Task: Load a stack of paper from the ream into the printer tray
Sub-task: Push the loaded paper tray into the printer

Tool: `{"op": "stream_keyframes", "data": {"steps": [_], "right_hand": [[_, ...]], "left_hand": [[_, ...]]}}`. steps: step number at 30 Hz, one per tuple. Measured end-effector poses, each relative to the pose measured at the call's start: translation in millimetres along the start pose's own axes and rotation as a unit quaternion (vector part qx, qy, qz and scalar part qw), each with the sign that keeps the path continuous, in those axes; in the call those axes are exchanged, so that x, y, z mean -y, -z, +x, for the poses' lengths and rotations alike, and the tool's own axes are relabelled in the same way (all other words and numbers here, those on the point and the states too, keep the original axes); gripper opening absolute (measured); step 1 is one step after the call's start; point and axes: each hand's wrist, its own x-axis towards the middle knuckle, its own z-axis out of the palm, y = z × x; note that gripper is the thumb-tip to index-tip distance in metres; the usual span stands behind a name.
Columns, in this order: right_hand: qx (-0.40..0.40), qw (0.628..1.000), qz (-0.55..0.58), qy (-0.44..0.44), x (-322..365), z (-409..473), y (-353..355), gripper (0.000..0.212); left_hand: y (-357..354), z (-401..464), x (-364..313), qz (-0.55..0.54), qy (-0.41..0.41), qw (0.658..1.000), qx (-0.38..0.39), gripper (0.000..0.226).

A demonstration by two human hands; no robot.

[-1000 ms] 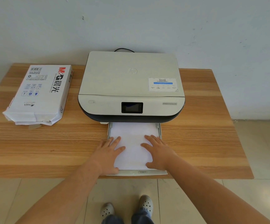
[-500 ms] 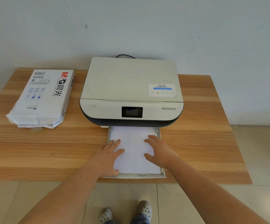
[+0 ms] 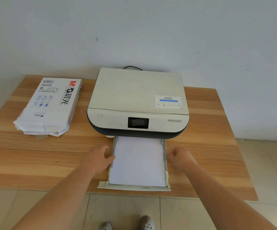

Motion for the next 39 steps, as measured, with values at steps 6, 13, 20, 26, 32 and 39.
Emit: {"op": "stream_keyframes", "data": {"steps": [6,13,20,26,32,39], "right_hand": [[0.029,0.999,-0.038,0.015,7.7,1.8,-17.8,0.029],[0.021,0.996,-0.085,0.017,11.6,9.2,-26.9,0.035],[0.029,0.992,-0.124,0.014,12.5,16.2,-28.8,0.038],[0.030,0.992,-0.119,0.009,13.7,18.4,-30.2,0.036],[0.035,0.991,-0.125,0.015,16.1,18.4,-28.0,0.032],[0.044,0.986,-0.158,0.027,21.4,15.7,-23.8,0.040]], "left_hand": [[-14.5,3.6,-3.2,0.012,0.035,0.997,0.061,0.044],[-26.1,19.4,-15.9,0.062,0.055,0.995,0.058,0.054],[-24.6,30.9,-14.6,0.122,0.016,0.992,0.036,0.033],[-25.6,39.2,-14.8,0.113,0.015,0.992,0.044,0.018],[-26.8,41.2,-17.3,0.063,0.029,0.996,0.048,0.021],[-27.8,41.5,-13.6,0.069,0.006,0.997,0.044,0.030]]}}
